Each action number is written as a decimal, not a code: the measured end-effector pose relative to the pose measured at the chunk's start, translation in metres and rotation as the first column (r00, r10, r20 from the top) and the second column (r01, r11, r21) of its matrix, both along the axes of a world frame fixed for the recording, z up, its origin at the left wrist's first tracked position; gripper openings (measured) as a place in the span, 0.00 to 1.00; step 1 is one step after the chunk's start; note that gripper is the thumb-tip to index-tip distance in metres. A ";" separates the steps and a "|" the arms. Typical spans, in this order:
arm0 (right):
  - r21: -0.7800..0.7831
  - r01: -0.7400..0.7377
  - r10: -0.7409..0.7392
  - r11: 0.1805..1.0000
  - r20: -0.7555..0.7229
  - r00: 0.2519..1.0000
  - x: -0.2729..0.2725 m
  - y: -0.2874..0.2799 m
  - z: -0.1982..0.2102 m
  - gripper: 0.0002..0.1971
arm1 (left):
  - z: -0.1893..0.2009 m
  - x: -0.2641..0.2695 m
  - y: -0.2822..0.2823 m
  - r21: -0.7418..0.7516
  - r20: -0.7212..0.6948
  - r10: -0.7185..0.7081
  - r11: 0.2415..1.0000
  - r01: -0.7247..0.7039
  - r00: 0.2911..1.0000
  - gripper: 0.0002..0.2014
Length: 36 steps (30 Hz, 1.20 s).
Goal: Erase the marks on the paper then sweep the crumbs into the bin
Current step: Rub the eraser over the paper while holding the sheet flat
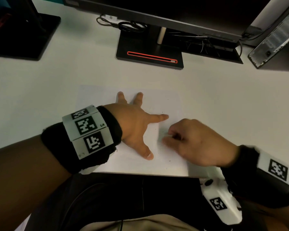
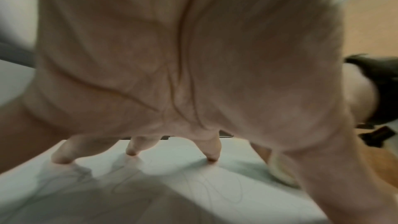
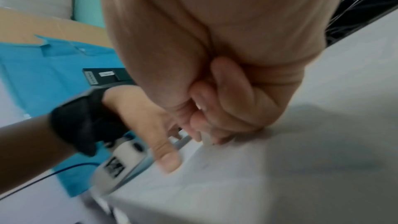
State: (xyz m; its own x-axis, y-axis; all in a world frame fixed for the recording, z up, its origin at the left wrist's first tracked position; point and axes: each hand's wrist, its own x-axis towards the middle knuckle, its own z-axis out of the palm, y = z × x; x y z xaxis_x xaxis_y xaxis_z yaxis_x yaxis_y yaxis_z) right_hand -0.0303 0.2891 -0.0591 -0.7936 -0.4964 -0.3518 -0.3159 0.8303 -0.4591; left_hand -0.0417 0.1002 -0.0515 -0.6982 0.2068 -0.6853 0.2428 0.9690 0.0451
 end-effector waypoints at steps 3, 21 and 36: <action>-0.022 -0.087 0.089 0.996 0.072 0.993 0.016 -0.007 0.002 0.19 | 0.001 0.000 0.001 -0.004 0.001 -0.003 1.000 0.003 1.000 0.57; -0.001 -0.114 0.114 0.993 0.100 0.988 0.013 -0.007 0.001 0.19 | 0.000 -0.001 0.000 -0.057 0.033 -0.031 0.998 0.033 0.999 0.69; -0.003 -0.076 0.076 0.997 0.041 0.996 0.001 -0.008 0.000 0.18 | -0.001 -0.002 -0.001 -0.051 0.033 -0.026 0.998 0.028 0.999 0.70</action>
